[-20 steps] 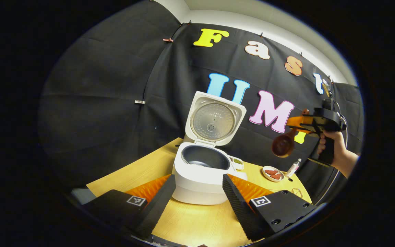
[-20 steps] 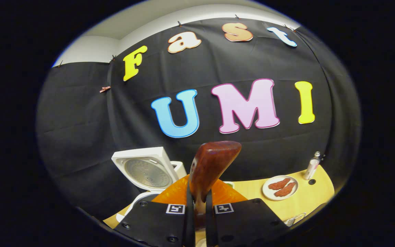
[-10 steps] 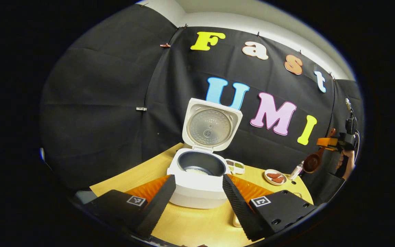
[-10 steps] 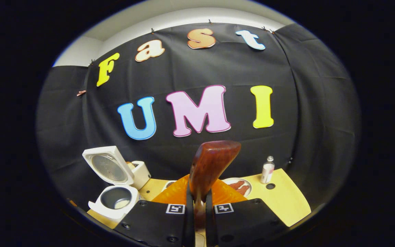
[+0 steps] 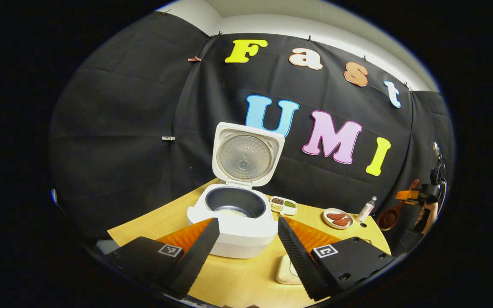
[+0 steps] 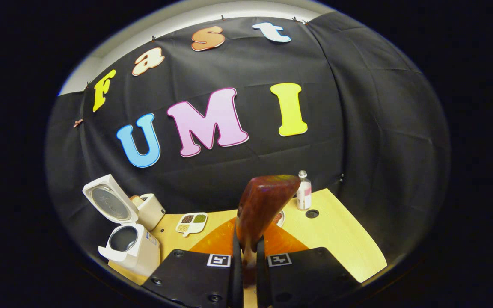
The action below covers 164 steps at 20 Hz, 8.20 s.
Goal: Close the left gripper, press the button to open the rice cooker; take a wooden spoon from the chopstick holder with the right hand, scoop a spoonful of rice and pour it into the rice cooker, then put the wooden spoon back into the chopstick holder.
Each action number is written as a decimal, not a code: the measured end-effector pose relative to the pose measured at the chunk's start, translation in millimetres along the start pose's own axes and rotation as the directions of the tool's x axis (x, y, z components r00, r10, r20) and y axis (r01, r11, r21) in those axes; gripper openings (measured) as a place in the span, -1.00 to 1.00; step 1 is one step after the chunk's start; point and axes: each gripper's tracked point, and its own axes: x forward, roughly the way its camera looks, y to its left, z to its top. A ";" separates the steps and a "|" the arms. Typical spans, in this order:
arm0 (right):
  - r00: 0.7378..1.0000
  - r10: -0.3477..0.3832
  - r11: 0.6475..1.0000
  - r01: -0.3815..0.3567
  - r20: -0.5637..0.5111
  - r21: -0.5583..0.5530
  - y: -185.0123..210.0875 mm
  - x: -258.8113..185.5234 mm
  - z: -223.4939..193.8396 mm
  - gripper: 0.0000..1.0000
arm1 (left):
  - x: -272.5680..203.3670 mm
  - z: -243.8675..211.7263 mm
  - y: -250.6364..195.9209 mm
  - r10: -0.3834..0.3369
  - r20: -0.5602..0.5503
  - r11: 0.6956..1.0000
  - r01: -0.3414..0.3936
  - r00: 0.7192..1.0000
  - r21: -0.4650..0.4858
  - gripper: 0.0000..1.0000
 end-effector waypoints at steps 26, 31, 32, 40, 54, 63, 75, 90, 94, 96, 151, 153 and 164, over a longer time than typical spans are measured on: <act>0.959 -0.109 0.970 0.161 -0.261 0.184 -74.5 52.9 -175.3 -0.65 | -22.8 -21.6 -27.8 0.132 -0.016 0.991 -0.132 0.991 0.009 0.91; 0.964 -0.126 0.962 0.177 -0.234 0.210 -84.3 41.3 -166.4 0.07 | -9.4 3.9 -26.1 0.118 0.014 0.993 -0.118 0.993 0.001 0.91; 0.962 -0.126 0.962 0.179 -0.241 0.208 -85.0 36.6 -166.8 0.15 | -4.9 11.3 -23.4 0.112 0.024 0.994 -0.112 0.993 0.012 0.90; 0.954 -0.181 0.948 0.234 -0.239 0.215 -92.5 -30.1 -157.3 0.97 | 44.9 105.6 5.4 0.074 0.072 0.997 -0.071 0.995 -0.037 0.90; 0.943 -0.232 0.967 0.250 -0.237 0.048 -96.1 -166.4 -182.3 0.97 | 185.2 286.7 43.2 -0.055 0.133 0.998 0.054 0.990 0.016 0.89; 0.941 -0.262 0.965 0.262 -0.214 -0.028 -79.3 -199.2 -183.6 0.97 | 303.5 263.2 13.7 -0.102 0.013 0.985 0.099 0.995 0.144 0.88; 0.931 -0.277 0.960 0.275 -0.238 -0.040 -70.5 -195.7 -199.4 0.98 | 378.7 203.6 -15.6 -0.112 -0.174 0.971 0.145 0.978 0.189 0.89; 0.967 -0.113 0.993 0.103 -0.228 -0.056 -18.4 -167.5 -201.3 0.98 | 268.3 126.6 -8.6 -0.079 -0.228 0.971 0.126 0.970 0.202 0.95; 0.968 -0.075 0.995 0.058 -0.238 -0.076 -9.3 -169.5 -203.4 0.98 | 232.2 71.1 1.5 -0.061 -0.267 0.975 0.114 0.962 0.189 0.96; 0.968 -0.062 0.995 0.041 -0.244 -0.089 -7.4 -172.6 -205.7 0.98 | 220.6 46.3 7.7 -0.050 -0.275 0.980 0.100 0.960 0.171 0.94; 0.973 -0.088 0.975 0.128 0.212 -0.180 54.9 -281.7 -50.9 0.97 | -58.0 71.5 -77.4 -0.376 0.132 0.917 0.348 0.917 0.194 0.89; 0.974 -0.070 0.979 0.109 0.216 -0.171 62.4 -276.0 -47.2 0.97 | -57.9 67.7 -70.9 -0.361 0.129 0.923 0.335 0.923 0.188 0.89; 0.973 -0.030 0.983 0.070 0.231 -0.167 74.4 -261.8 -32.9 0.97 | -67.4 68.4 -85.8 -0.373 0.135 0.918 0.345 0.918 0.195 0.89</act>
